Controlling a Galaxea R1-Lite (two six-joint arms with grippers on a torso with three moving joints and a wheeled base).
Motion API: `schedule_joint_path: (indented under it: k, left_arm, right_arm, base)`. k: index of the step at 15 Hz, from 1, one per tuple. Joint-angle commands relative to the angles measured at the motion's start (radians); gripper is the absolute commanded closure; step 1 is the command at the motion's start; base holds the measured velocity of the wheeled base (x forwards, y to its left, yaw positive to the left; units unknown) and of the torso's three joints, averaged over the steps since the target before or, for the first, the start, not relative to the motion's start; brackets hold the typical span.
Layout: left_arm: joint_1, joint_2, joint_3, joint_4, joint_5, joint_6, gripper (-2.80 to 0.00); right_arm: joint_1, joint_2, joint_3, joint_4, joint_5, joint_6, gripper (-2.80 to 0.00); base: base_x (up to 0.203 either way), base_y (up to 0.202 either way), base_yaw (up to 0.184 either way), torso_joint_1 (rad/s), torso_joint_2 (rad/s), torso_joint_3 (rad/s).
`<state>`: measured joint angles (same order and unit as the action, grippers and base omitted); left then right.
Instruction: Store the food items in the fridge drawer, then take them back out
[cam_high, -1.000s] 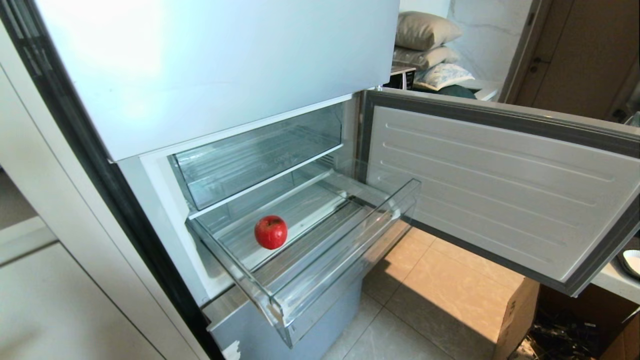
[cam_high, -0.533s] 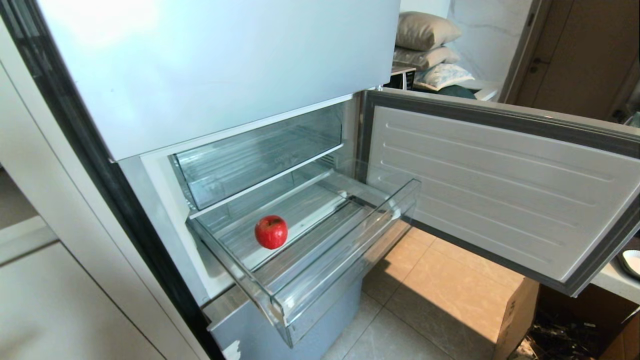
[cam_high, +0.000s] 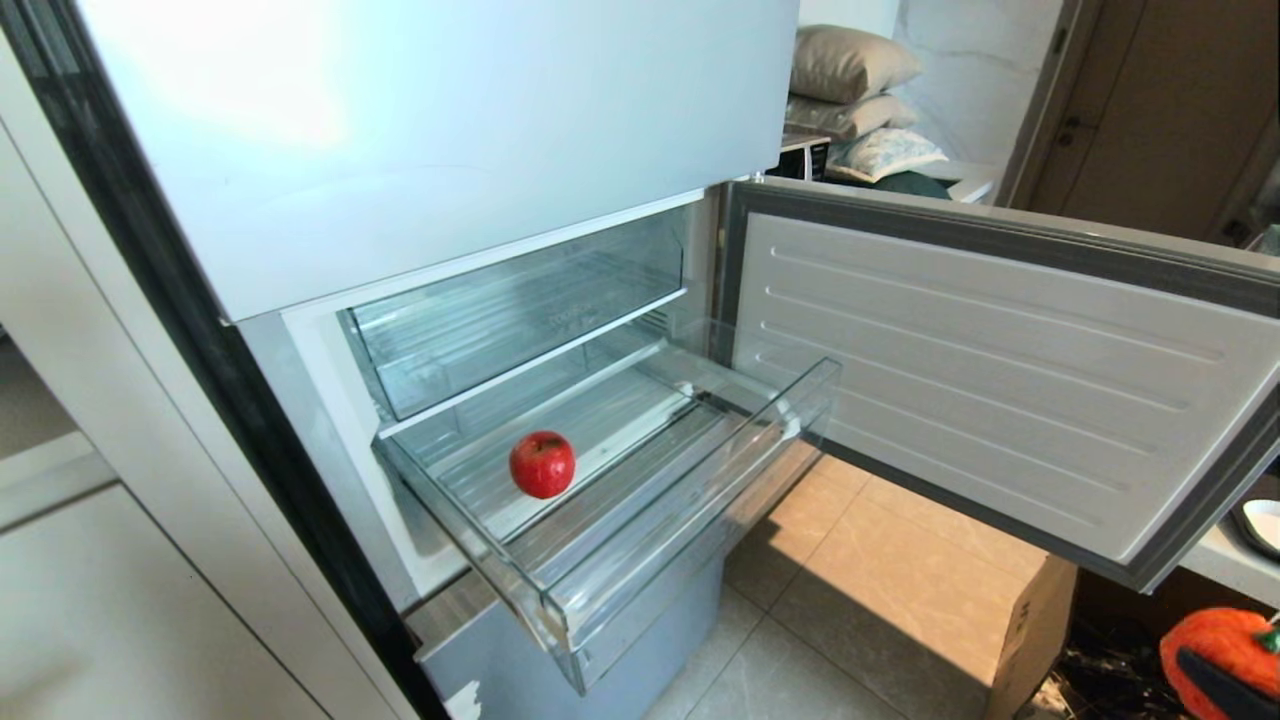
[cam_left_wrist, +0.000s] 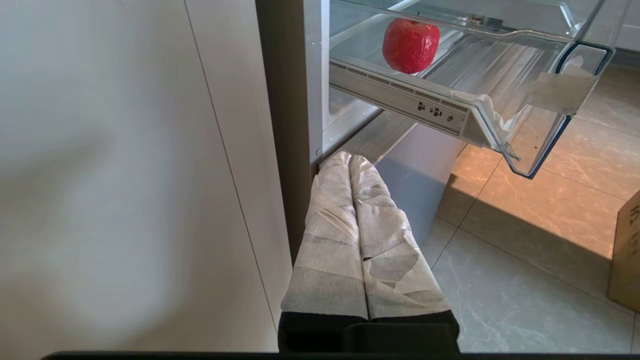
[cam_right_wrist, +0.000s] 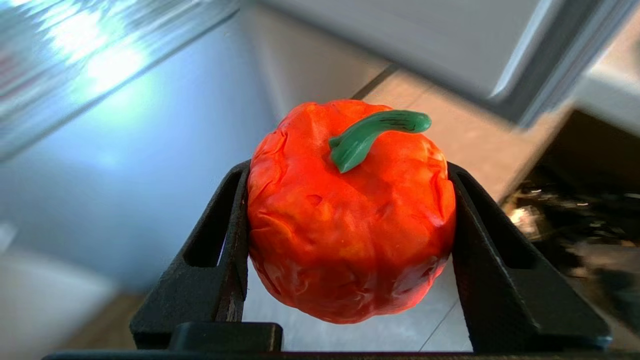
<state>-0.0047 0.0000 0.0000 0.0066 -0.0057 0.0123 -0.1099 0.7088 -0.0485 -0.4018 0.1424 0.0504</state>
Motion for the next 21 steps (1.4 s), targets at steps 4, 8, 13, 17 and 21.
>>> schedule_joint_path:
  k: [4, 8, 13, 17, 21]
  left_arm:
    - [0.000, 0.002, 0.000, 0.000, 0.000, 0.000, 0.00]
    - [0.000, 0.002, 0.000, 0.000, 0.000, 0.000, 0.00]
    - [0.000, 0.002, 0.000, 0.000, 0.000, 0.000, 0.00]
    - [0.000, 0.002, 0.000, 0.001, 0.000, 0.000, 0.00]
    - [0.000, 0.002, 0.000, 0.000, 0.000, 0.000, 0.00]
  right_arm:
    - [0.096, -0.486, 0.020, 0.313, 0.045, -0.012, 0.00]
    - [0.109, -0.711, 0.033, 0.351, -0.040, -0.177, 0.00]
    - [0.110, -0.709, 0.048, 0.403, -0.083, -0.163, 0.00]
    - [0.111, -0.709, 0.048, 0.403, -0.098, -0.135, 0.00]
    - [0.111, -0.709, 0.048, 0.403, -0.099, -0.138, 0.00]
  base:
    - [0.000, 0.000, 0.000, 0.000, 0.00, 0.000]
    - [0.000, 0.000, 0.000, 0.000, 0.00, 0.000]
    - [0.000, 0.000, 0.000, 0.000, 0.00, 0.000]
    - [0.000, 0.000, 0.000, 0.000, 0.00, 0.000]
    - [0.000, 0.000, 0.000, 0.000, 0.00, 0.000]
